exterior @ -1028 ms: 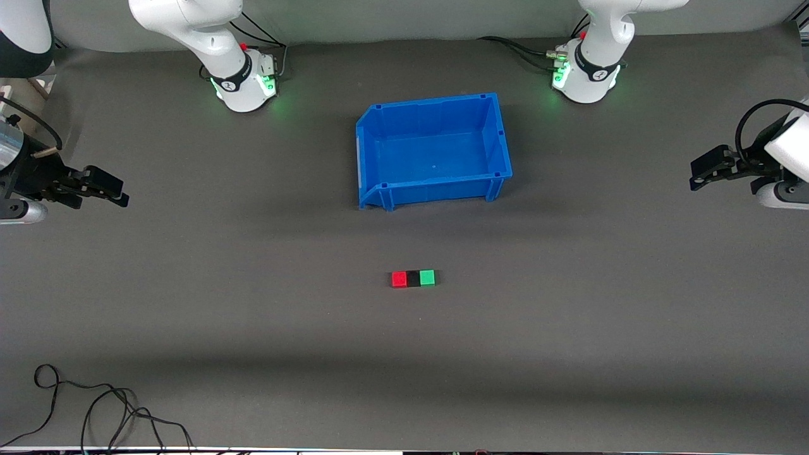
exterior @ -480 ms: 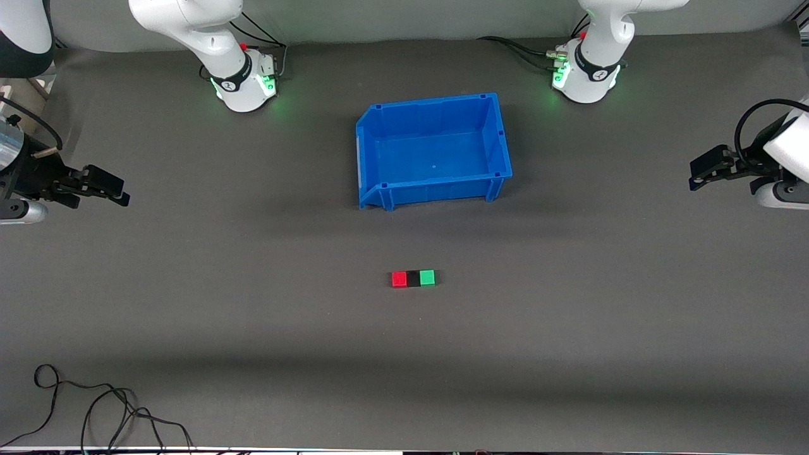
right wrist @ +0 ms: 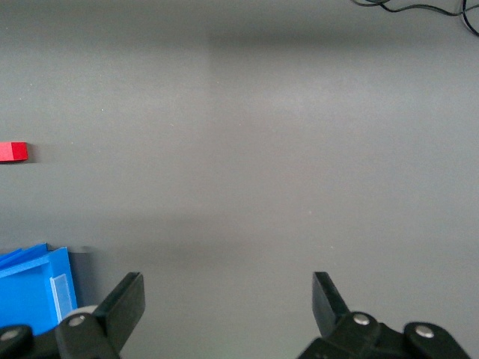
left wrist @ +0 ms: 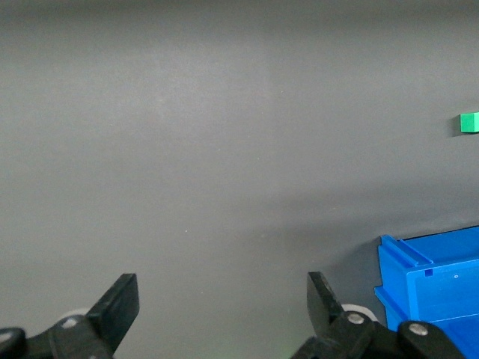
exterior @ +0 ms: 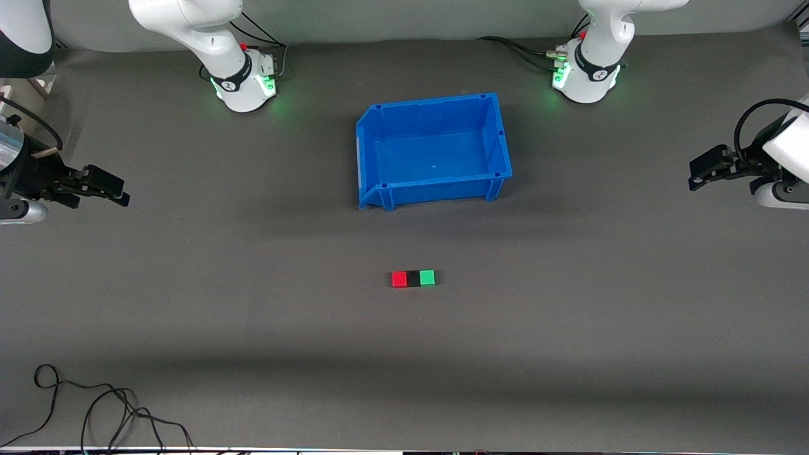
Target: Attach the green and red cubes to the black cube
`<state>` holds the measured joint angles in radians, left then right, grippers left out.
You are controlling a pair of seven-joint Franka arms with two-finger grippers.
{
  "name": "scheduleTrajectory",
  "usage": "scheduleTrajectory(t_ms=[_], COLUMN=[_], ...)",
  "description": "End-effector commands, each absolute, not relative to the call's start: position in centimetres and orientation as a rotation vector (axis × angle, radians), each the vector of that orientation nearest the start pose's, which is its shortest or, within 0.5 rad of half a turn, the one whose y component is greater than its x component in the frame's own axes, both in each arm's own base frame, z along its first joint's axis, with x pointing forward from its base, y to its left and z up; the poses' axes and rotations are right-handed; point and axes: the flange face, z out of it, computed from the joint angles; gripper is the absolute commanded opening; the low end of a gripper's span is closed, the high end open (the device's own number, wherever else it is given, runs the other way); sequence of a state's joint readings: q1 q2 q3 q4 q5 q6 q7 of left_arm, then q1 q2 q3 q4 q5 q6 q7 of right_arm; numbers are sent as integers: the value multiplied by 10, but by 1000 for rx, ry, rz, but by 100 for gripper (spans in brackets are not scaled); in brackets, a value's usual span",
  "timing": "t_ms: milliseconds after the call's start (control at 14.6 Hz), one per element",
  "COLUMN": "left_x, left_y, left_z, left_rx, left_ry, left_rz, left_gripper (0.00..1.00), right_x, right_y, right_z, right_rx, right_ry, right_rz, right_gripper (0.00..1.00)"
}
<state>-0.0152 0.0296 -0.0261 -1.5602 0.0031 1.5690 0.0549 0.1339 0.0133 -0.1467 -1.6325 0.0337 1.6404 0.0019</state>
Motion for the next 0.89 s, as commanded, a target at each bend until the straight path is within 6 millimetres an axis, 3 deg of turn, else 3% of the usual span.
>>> scheduleTrajectory(t_ms=[0,823], left_x=[565,565], left_y=[-24,-26], left_z=[619,619], left_rx=[-3125,-3123], left_ry=[178,182], left_rz=[15,15], left_gripper=[100,100], right_x=[563,565], right_y=[-1,7], right_z=[595,597], right_rx=[-3122,-3123], right_ry=[19,0], right_rz=[12,5], right_gripper=[99,100])
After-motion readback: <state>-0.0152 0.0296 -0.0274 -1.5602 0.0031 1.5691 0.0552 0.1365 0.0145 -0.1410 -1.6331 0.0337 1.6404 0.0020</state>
